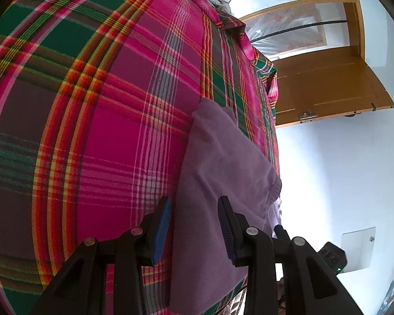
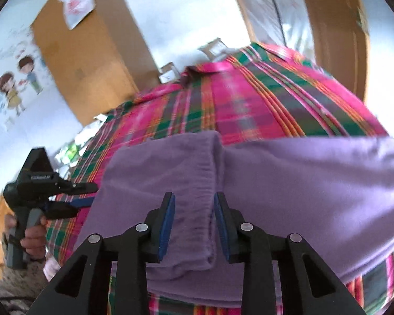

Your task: Fold clothes

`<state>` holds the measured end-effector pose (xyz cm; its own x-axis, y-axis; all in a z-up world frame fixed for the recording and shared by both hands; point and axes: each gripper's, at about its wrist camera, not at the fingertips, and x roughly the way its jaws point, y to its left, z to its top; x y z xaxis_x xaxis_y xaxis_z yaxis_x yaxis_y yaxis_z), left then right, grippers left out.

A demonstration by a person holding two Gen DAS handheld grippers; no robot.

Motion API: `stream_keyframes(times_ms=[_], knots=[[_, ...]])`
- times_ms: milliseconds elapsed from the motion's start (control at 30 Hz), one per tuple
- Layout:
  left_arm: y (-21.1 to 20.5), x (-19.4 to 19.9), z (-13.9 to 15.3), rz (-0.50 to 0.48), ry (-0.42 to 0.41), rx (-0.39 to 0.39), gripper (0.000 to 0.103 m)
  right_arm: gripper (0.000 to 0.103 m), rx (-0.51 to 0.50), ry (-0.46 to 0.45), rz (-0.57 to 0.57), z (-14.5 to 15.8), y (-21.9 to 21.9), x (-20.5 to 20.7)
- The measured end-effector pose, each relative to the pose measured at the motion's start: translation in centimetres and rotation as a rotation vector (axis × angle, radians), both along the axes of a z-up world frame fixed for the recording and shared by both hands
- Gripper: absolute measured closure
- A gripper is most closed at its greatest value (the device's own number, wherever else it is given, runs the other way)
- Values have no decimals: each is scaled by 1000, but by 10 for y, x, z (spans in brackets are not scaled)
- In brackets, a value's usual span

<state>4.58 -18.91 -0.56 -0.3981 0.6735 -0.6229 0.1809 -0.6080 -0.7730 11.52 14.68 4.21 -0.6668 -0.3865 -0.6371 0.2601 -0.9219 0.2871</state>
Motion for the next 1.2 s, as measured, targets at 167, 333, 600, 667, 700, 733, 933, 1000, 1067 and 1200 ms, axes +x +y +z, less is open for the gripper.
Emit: stream_keyframes(times_ms=[167,333,600,667,700,733,933,1000,1067,1200], knots=[[4,5,1,-22,7,-7,66,71,90,-17,46,-10,-13,3],[5,13,3,-51,7,-22,66,71,190,2,51,-11,-19,12],[14,25,11,-93,35,-91,66,71,320,36,153,-21,-44,32],[20,31,16,-117,60,-152,66,71,352,44,182,-24,-51,37],[23,35,19,-132,73,-183,66,71,367,48,196,-26,-55,40],[25,37,20,-142,79,-199,66,71,383,52,211,-27,-58,43],[27,47,23,-165,80,-210,66,71,412,48,271,-22,-67,53],[26,48,23,-164,76,-206,66,71,372,82,287,-13,-71,56],[25,50,22,-161,75,-200,66,71,365,110,301,-9,-79,56],[22,52,19,-168,54,-148,66,71,357,129,360,-12,-98,50]])
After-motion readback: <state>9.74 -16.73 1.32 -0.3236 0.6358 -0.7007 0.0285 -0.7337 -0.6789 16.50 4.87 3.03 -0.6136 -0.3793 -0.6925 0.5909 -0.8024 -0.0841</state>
